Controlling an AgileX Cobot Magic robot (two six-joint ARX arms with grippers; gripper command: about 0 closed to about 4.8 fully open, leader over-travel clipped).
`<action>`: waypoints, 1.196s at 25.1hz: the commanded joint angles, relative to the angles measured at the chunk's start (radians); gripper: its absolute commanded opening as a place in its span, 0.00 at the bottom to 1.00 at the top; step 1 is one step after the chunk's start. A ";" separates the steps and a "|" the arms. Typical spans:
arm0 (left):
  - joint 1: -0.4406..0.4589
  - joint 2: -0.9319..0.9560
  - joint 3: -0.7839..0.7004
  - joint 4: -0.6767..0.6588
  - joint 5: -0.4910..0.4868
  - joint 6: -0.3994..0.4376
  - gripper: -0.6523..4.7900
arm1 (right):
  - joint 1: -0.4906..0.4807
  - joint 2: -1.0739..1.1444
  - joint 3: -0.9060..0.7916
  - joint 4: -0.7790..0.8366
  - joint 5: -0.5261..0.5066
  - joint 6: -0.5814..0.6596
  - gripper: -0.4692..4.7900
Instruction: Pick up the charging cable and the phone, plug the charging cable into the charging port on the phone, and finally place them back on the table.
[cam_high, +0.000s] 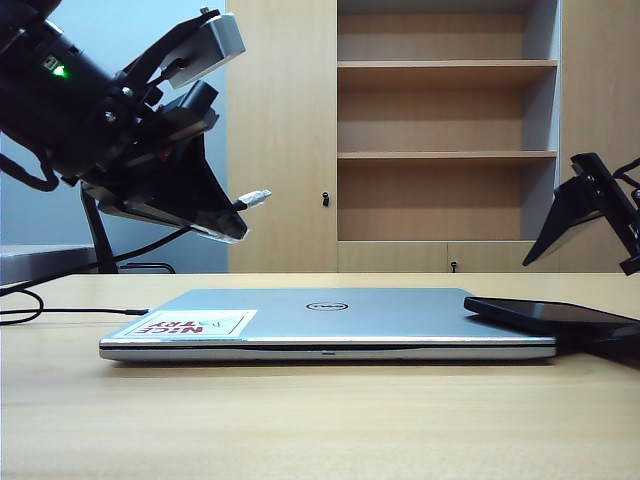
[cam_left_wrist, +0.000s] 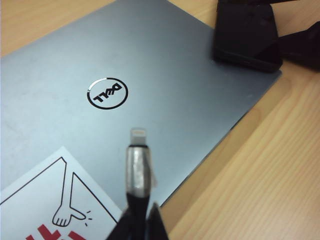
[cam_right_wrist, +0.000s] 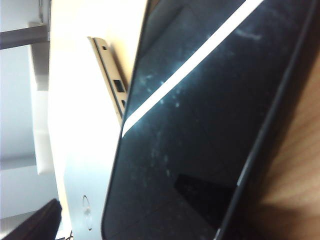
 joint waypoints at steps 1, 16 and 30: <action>-0.002 -0.004 0.004 0.013 0.002 0.002 0.11 | 0.000 0.042 -0.012 -0.023 0.006 0.000 0.90; -0.002 -0.004 0.004 0.013 0.002 0.000 0.11 | 0.000 0.042 -0.012 -0.028 0.031 -0.001 0.60; -0.002 -0.004 0.004 0.012 0.002 -0.001 0.11 | 0.001 0.042 -0.012 -0.028 0.057 -0.111 0.08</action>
